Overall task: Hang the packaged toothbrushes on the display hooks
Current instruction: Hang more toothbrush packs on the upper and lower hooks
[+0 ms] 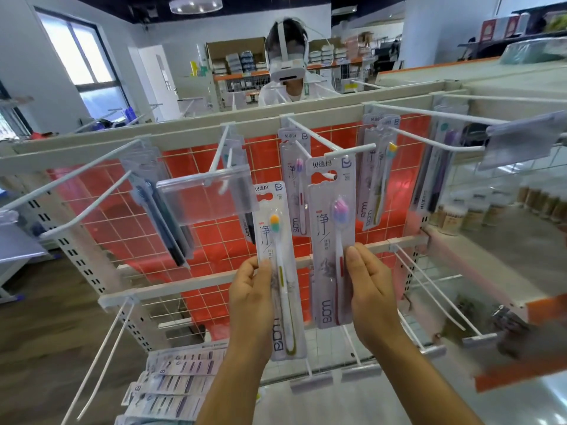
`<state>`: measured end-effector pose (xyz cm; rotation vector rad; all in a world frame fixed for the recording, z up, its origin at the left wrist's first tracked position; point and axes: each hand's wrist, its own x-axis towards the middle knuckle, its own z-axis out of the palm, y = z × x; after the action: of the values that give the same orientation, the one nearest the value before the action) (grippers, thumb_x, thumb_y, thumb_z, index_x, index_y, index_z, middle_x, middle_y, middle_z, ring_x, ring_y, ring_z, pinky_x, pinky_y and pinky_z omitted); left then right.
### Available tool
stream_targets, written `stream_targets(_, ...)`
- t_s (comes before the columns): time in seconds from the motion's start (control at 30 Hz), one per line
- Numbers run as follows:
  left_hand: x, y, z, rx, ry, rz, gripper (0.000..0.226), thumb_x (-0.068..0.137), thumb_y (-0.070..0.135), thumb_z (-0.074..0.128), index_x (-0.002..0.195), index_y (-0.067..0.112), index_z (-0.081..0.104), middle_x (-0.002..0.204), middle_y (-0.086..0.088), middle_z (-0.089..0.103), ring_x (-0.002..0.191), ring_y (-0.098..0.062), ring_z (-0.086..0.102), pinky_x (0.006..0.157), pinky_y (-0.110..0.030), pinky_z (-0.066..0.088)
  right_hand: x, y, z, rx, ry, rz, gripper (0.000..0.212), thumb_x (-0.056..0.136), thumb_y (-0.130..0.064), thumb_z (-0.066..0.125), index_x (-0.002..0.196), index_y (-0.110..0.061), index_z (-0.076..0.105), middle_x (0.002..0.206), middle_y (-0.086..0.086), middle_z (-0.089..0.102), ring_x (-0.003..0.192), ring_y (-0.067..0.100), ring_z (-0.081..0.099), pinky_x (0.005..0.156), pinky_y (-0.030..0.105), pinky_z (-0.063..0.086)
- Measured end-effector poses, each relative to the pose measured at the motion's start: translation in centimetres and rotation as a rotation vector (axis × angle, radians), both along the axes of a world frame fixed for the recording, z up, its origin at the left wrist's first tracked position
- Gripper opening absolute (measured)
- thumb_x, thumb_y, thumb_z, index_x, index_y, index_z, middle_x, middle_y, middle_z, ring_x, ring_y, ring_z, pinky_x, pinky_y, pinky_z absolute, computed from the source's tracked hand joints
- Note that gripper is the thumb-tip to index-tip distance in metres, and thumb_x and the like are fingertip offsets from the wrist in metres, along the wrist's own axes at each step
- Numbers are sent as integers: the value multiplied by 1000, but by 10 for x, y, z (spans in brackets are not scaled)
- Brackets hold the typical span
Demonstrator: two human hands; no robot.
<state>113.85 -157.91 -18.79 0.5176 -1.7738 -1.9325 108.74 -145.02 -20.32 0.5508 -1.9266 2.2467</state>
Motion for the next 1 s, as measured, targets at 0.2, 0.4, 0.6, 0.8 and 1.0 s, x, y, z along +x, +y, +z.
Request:
stream_targets(0.2,-5,2,1,-5,13,7,22,100,29,48,95,17,66,87,-14,70,80,-32,64,80,-52,57,-7,-2,2,32,-27,-14,34,91,-41,39,64,-27,54,67,14,53,60,28,51,57,39,49)
stream_targets(0.4,-8,0,0,23,35,7,21,100,26,48,95,16,65,85,-13,70,76,-29,64,79,-52,57,-24,-11,-1,67,-42,5,39,103,-27,39,76,-2,52,70,15,49,64,25,46,62,41,44)
stream_targets(0.6,-13,-6,-1,29,42,13,19,100,25,49,95,16,65,90,-17,70,78,-30,64,80,-53,57,-60,-23,-5,190,-61,17,44,102,-35,37,82,0,55,75,20,53,67,23,49,65,41,46)
stream_targets(0.8,-21,-8,-2,-4,27,20,19,99,24,49,93,15,64,81,-9,70,73,-30,63,74,-53,57,-106,-41,5,276,-77,-24,46,102,-39,37,86,-2,60,82,18,63,73,28,60,70,44,54)
stream_targets(1.0,-27,-10,-2,-44,4,36,18,100,24,49,90,16,62,65,4,64,61,-18,59,58,-33,55,-147,-61,14,320,-157,-46,40,100,-43,38,78,-17,60,82,10,65,84,31,67,78,55,56)
